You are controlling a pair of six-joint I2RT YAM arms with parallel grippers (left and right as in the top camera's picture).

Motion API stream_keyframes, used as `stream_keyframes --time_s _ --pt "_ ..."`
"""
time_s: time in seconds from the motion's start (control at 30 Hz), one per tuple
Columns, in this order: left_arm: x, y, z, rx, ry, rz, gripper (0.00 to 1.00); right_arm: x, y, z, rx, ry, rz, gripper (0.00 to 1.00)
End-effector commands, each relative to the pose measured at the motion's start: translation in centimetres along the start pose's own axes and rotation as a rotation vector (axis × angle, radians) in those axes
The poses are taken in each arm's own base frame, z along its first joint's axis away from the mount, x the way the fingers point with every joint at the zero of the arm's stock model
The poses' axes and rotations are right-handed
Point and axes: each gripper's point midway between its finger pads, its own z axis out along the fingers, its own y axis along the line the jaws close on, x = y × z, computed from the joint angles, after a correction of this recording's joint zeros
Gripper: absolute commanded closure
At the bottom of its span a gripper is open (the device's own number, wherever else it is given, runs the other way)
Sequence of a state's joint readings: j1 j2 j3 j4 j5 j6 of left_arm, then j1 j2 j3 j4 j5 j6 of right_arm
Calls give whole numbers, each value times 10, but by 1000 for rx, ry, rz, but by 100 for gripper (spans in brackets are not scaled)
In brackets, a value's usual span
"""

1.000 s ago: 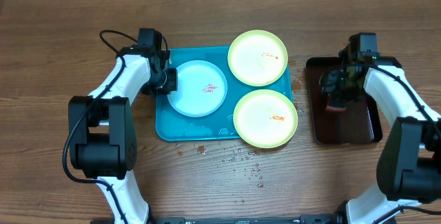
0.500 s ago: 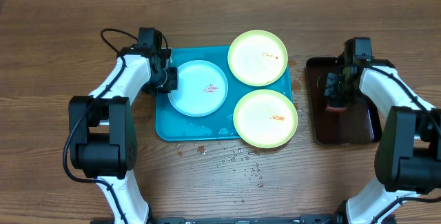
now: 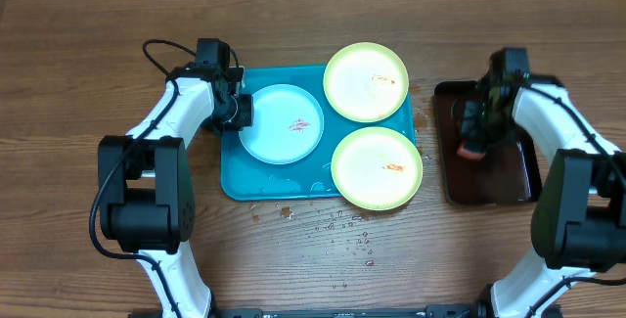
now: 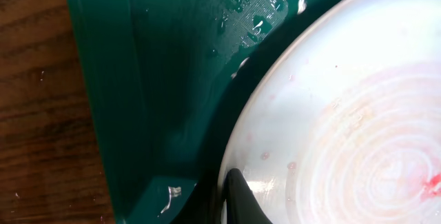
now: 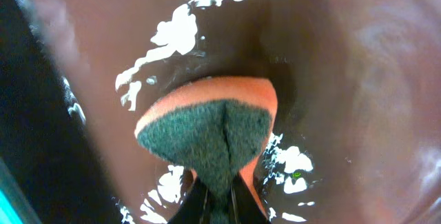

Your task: Clean dirty plates on tray and stack at the side

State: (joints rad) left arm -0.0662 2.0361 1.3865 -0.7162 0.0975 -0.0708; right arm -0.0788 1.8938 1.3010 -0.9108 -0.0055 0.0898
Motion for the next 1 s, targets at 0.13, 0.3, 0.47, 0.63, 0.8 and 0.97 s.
stream_keyframes --time_s 0.13,0.3,0.47,0.63,0.8,0.97 --pt "12 5 20 -28 53 20 96 -53 49 -92 -207 -110 -14 96" --pt "13 -1 20 8 54 28 96 -56 119 -133 -358 -150 -76 96" --pt "12 -10 20 59 54 49 96 -34 213 -139 -461 -174 -190 96" --pt "13 -15 20 91 55 78 96 -5 288 -122 -476 -190 -283 96" --pt "14 -15 20 89 57 77 96 15 331 -81 -433 -181 -311 96" --pt "13 -15 20 89 56 77 96 26 338 -37 -319 -168 -282 96"
